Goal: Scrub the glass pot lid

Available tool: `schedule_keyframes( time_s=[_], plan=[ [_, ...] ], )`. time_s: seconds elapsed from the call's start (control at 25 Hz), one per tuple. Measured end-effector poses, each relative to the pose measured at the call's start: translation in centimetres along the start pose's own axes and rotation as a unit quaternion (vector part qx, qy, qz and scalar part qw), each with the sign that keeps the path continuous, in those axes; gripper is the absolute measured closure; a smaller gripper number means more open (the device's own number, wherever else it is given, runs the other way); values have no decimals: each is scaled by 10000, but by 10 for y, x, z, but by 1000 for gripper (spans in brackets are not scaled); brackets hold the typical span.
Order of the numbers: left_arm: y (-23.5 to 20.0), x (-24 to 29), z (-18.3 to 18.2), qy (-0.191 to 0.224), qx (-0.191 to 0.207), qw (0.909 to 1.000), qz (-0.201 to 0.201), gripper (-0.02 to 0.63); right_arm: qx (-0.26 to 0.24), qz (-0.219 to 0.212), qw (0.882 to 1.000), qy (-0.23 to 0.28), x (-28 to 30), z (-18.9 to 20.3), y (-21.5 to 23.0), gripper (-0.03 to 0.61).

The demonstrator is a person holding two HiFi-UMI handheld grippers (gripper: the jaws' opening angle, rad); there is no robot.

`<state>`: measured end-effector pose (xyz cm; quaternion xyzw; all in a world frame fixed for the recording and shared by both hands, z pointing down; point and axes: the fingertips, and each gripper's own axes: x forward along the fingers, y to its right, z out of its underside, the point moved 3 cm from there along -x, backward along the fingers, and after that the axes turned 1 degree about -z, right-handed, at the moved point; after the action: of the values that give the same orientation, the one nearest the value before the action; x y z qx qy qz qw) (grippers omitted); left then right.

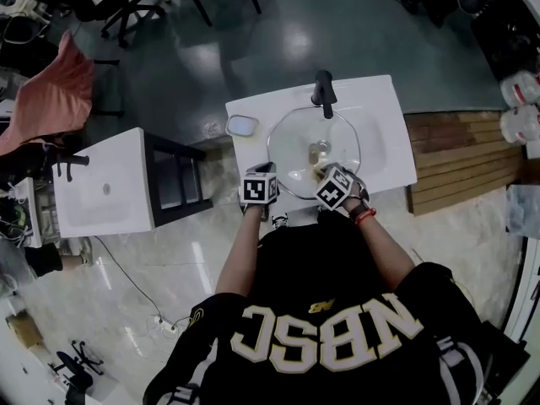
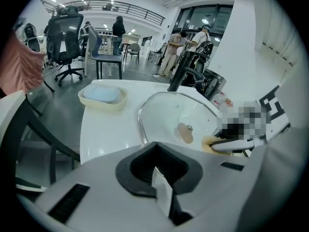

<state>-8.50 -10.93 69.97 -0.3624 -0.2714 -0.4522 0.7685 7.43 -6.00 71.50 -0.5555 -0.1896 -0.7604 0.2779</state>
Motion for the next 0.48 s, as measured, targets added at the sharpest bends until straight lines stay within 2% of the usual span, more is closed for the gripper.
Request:
schedule_keyframes(
  time_s=[0.16, 0.28, 0.36, 0.48],
  plan=[
    [0, 1, 0, 10, -34, 10000, 38, 600, 101, -397, 9984, 384, 12, -22, -17, 523],
    [2, 0, -1, -29, 125, 9999, -14, 598, 100, -619, 9959, 649, 23, -44, -21, 523],
    [2, 0, -1, -35, 193, 9998, -60, 600, 19, -608, 9948, 818, 30, -61, -20, 523],
    [1, 1, 0, -15, 165, 9998, -98, 600, 44, -330, 9933, 1107, 38, -85, -8, 518]
  ],
)
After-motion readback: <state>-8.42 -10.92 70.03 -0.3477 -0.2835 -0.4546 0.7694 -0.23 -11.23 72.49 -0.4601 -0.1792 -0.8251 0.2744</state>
